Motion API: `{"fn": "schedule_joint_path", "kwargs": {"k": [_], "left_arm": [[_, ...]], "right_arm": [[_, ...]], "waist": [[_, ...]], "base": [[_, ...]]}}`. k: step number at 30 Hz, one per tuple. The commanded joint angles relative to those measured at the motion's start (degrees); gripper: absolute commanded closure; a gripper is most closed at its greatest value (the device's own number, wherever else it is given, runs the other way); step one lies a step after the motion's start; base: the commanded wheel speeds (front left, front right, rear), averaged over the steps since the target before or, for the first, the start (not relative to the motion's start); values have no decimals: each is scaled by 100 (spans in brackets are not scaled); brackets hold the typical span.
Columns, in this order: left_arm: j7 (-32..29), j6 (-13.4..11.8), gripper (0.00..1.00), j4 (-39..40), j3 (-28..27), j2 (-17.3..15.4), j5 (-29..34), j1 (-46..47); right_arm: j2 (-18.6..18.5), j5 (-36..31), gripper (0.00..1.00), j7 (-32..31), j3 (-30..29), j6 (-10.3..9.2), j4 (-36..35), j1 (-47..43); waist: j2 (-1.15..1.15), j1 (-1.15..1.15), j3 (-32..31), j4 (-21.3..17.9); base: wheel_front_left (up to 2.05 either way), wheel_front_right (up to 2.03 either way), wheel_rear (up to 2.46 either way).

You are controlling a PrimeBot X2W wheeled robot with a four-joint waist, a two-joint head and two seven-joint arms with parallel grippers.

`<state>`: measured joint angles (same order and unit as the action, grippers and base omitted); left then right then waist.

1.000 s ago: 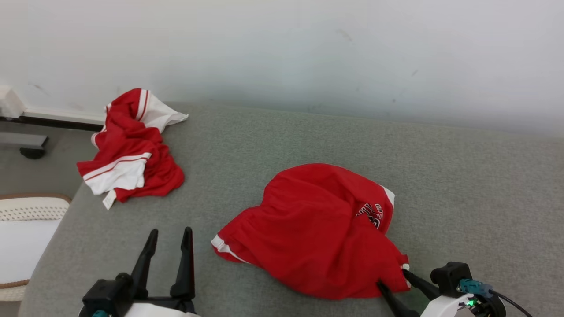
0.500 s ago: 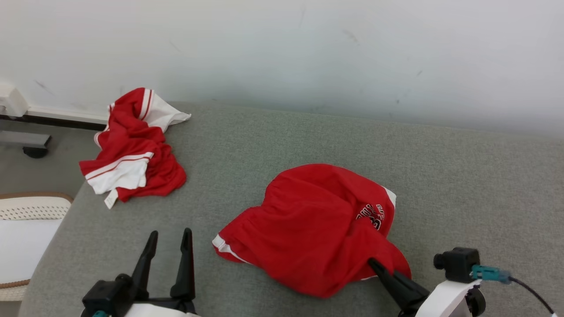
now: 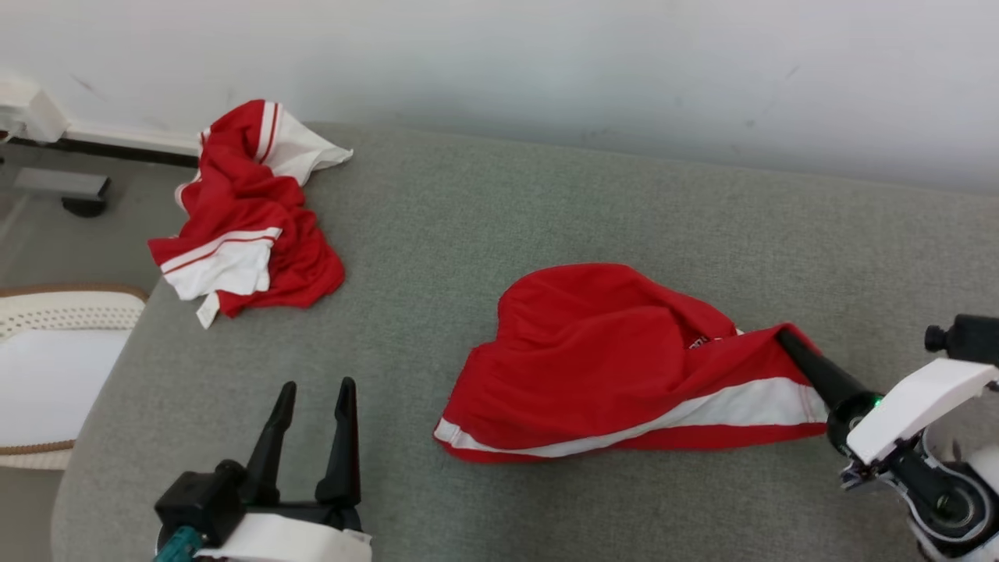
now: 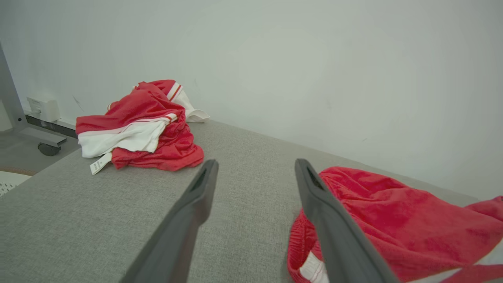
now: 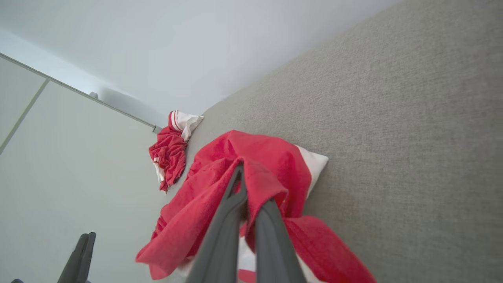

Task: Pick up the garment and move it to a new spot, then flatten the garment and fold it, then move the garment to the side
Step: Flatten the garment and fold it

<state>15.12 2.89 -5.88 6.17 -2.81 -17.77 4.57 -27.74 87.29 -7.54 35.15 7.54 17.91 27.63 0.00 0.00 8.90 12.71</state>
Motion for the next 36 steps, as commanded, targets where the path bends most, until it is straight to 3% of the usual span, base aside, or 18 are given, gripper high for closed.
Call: {"fn": "schedule_joint_path", "kwargs": {"k": [1,10,11,12,22,30,33,36], "left_arm": [[5,-32,0,6,-6,-17,-25,76],[5,-15,0,-117,2,-17,26,153],[5,-8,0,-130,-3,-16,42,135],[5,6,0,-145,-10,-16,67,118],[5,84,0,-185,-238,-17,245,-54],[5,134,0,-63,-603,-17,421,-161],[4,142,0,1,-768,-17,485,-178],[5,162,0,30,-923,-16,528,-194]], "right_arm": [[-89,75,100,-96,-42,-10,152,167],[-75,169,100,-418,42,-10,715,275],[-55,182,90,-416,58,-10,725,218],[-46,164,0,-408,86,-10,723,181],[-153,-365,0,229,250,-10,494,-142],[-210,-1647,0,2061,293,-10,31,-600],[-51,-2294,0,2266,-4,-10,-73,-790],[347,-3248,0,2269,-830,-10,-378,-1144]], "waist": [[0,0,217,183],[0,0,182,186],[0,0,126,131],[0,0,67,70],[0,0,-433,-631],[0,0,-611,-1107],[0,0,-644,-1250],[0,0,-693,-1381]], "base": [[0,0,0],[0,0,0],[0,0,0],[0,0,0],[0,0,0],[0,0,0],[0,0,0],[0,0,0]]}}
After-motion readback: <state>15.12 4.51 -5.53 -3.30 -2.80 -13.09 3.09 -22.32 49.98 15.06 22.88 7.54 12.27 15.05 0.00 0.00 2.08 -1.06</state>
